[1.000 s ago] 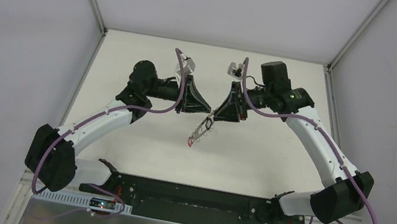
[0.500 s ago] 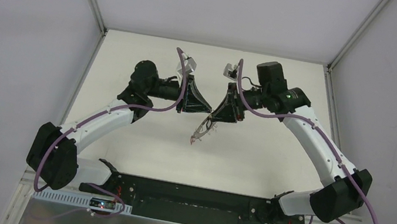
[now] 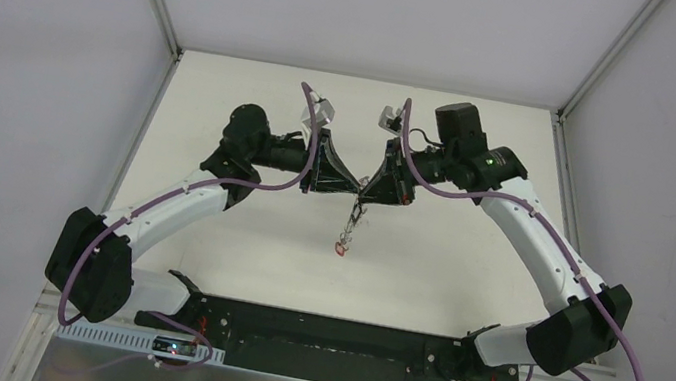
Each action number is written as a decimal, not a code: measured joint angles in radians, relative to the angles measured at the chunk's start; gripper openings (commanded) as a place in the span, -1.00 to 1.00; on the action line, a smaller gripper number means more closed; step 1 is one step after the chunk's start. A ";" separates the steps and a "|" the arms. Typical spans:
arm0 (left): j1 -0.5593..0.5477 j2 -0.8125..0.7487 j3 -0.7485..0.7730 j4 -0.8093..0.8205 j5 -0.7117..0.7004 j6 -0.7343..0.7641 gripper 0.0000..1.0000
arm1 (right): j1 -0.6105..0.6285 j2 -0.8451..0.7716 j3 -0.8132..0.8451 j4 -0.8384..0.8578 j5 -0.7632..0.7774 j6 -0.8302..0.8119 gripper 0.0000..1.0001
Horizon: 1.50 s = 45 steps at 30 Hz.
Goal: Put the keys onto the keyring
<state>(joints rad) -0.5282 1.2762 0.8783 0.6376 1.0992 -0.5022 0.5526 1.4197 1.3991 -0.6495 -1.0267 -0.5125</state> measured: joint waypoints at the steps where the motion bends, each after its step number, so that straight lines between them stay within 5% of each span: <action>1: 0.000 0.000 -0.002 0.002 0.000 0.000 -1.00 | 0.000 0.001 0.000 0.000 0.002 0.000 -0.87; 13: 0.000 0.000 -0.006 -0.001 -0.003 0.019 -1.00 | 0.003 0.001 0.003 -0.008 0.027 -0.010 -1.00; 17: 0.000 -0.001 -0.002 -0.063 -0.006 0.103 -0.60 | 0.023 0.002 0.017 -0.037 0.096 -0.031 -1.00; 26: 0.000 -0.025 0.121 -0.476 -0.032 0.463 -0.16 | 0.085 0.054 0.133 -0.188 0.298 -0.083 -1.00; 45: -0.016 0.011 0.127 -0.477 -0.037 0.517 -0.20 | 0.113 0.113 0.188 -0.253 0.360 -0.083 -1.00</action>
<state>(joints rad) -0.5446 1.2873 1.0058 0.1604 1.0618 0.0151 0.6655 1.5330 1.5875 -0.9020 -0.6670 -0.5953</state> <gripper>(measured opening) 0.424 0.016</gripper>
